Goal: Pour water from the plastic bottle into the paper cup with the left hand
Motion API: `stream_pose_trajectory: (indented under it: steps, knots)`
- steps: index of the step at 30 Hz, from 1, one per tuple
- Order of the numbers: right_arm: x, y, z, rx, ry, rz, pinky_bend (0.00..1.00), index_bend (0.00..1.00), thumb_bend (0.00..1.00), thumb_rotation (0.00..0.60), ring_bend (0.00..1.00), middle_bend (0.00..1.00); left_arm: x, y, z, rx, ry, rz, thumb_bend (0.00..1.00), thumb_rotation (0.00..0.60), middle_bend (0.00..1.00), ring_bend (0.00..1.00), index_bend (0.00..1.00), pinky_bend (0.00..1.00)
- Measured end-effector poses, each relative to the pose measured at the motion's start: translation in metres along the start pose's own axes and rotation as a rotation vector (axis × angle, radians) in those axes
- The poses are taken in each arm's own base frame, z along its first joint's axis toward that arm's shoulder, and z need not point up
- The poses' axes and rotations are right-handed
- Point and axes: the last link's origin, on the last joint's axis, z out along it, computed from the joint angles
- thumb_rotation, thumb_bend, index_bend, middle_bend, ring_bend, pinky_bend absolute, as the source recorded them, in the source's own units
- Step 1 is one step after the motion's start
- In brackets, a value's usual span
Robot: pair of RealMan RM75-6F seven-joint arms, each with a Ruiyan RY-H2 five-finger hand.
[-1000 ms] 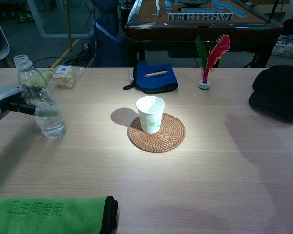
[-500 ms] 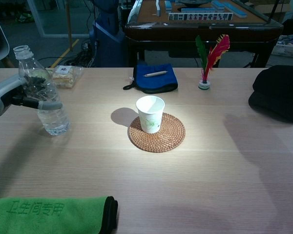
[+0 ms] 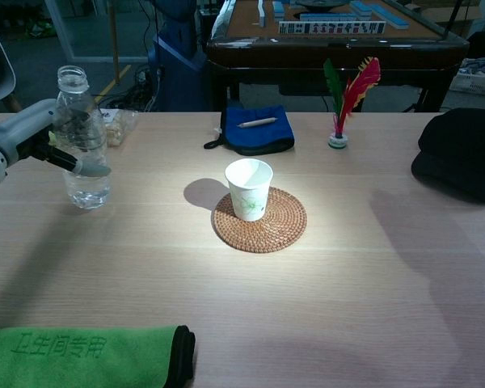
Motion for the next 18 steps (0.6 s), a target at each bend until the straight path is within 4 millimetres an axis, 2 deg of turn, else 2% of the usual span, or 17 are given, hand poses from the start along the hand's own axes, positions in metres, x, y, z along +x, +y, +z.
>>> stream_pose_trajectory:
  steps: [9,18]
  knots:
    - [0.000,0.000,0.000,0.001,-0.001,0.003,0.31,0.34,0.05,0.600,0.33,0.43,0.004,0.032,0.012,-0.027,0.001,0.185,0.00,0.600,0.75,0.43,0.70,0.29]
    - [0.002,0.001,-0.001,0.010,-0.006,0.018,0.31,0.34,0.05,0.600,0.34,0.43,-0.004,0.064,0.019,-0.080,-0.003,0.376,0.01,0.600,0.78,0.45,0.73,0.31]
